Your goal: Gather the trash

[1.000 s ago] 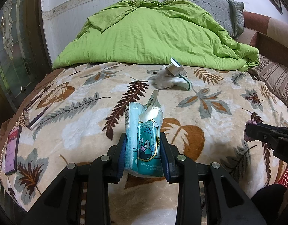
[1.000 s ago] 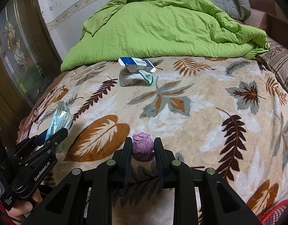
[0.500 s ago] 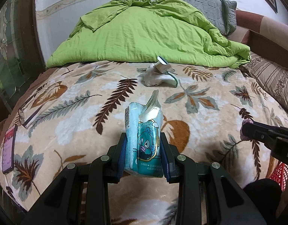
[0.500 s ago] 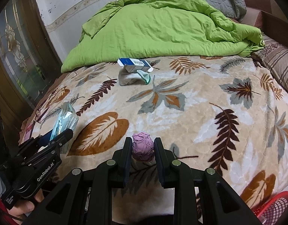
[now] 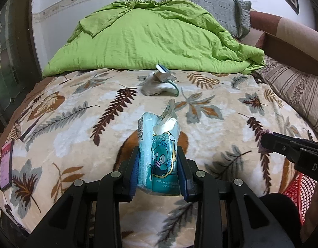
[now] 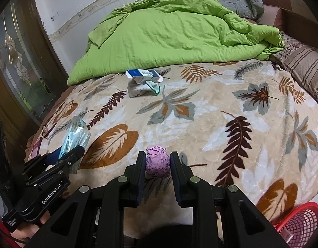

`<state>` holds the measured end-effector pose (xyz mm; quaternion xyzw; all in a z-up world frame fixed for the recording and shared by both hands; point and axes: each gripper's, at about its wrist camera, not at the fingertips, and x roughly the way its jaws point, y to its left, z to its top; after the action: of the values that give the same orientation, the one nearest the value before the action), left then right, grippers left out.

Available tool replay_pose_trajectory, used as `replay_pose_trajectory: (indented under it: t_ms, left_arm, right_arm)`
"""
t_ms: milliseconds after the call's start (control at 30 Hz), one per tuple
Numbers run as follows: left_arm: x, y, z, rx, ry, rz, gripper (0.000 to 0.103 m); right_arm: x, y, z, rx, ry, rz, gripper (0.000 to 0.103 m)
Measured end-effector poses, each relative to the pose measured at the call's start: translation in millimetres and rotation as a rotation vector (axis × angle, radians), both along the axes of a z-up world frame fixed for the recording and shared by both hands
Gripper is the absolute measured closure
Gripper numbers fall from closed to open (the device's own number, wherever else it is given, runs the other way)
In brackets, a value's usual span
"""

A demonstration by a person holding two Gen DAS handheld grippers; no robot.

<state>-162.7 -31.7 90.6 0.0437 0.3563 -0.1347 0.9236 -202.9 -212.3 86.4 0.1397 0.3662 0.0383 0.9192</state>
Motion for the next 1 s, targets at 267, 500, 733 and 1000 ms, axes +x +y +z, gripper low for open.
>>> replay_pose_trajectory:
  t_ms: [267, 500, 733, 1000]
  left_arm:
    - [-11.5, -10.3, 11.2, -0.021, -0.003, -0.042, 0.071]
    - [-18.0, -16.5, 14.9, -0.024, -0.002, -0.061, 0.071]
    - [-24.4, -24.0, 17.9, -0.023, -0.005, -0.09, 0.071]
    - [-31.7, -43.1, 20.1, -0.017, -0.003, -0.146, 0.071]
  right_arm:
    - [-14.8, -4.7, 7.8, -0.002, -0.018, -0.001, 0.077]
    - [-25.0, -13.0, 11.8, 0.006, -0.027, -0.027, 0.077]
    - [-35.9, -22.8, 15.2, 0.014, -0.033, -0.052, 0.077]
    - [-55.6, -39.8, 14.3, 0.021, -0.025, -0.093, 0.077]
